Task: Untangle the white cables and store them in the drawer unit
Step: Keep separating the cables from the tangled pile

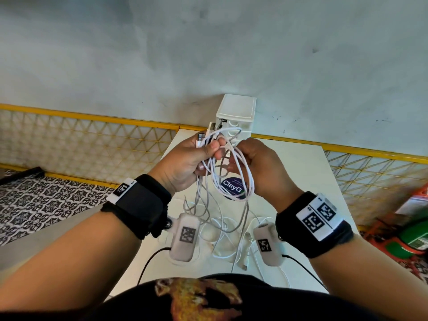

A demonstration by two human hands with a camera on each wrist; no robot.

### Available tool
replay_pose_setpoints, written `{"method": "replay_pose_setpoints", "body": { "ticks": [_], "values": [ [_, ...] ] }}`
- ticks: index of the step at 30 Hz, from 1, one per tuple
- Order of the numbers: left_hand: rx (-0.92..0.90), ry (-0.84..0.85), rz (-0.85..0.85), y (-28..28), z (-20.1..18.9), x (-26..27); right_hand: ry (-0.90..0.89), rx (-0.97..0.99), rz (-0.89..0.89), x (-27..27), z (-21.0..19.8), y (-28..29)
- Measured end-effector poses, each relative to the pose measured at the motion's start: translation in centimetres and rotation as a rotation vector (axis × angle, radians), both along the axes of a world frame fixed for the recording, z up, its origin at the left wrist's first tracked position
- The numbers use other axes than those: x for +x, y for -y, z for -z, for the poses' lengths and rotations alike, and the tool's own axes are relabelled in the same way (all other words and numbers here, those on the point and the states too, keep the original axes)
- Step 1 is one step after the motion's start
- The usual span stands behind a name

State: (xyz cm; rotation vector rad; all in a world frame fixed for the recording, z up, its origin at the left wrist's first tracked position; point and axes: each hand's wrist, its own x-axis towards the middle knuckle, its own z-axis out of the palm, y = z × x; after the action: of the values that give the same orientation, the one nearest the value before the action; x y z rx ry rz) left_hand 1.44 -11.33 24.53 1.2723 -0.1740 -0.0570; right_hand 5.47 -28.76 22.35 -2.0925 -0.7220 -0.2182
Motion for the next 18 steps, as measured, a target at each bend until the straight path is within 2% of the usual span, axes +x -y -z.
{"method": "replay_pose_setpoints", "body": {
  "ticks": [2,4,6,9,11,12,15,18],
  "values": [
    [-0.01,-0.002,0.028,-0.4,0.0,0.1,0.162,0.029,0.071,0.0,0.1,-0.6],
    [-0.031,0.004,0.062,-1.0,-0.1,0.2,0.117,0.108,0.09,0.4,0.1,-0.9],
    [-0.088,0.02,0.131,-1.7,-0.2,0.3,-0.126,0.109,0.009,1.4,0.1,-1.0],
    [-0.154,0.033,0.146,-2.5,-0.1,0.9,-0.564,0.105,-0.361,2.2,1.0,-0.7],
    [-0.174,0.055,0.107,-3.2,-0.1,1.2,-0.772,0.207,-0.488,2.4,2.2,-0.4],
    [-0.197,0.057,0.083,-3.6,-0.2,1.3,-0.815,0.243,-0.503,2.3,2.6,0.0],
    [-0.248,0.068,-0.007,-5.0,-0.3,1.5,-0.809,0.235,-0.444,2.6,4.1,0.9],
    [-0.15,0.063,-0.14,-5.6,-0.3,1.7,-0.682,0.246,-0.292,3.0,4.5,1.2]
  ]
}}
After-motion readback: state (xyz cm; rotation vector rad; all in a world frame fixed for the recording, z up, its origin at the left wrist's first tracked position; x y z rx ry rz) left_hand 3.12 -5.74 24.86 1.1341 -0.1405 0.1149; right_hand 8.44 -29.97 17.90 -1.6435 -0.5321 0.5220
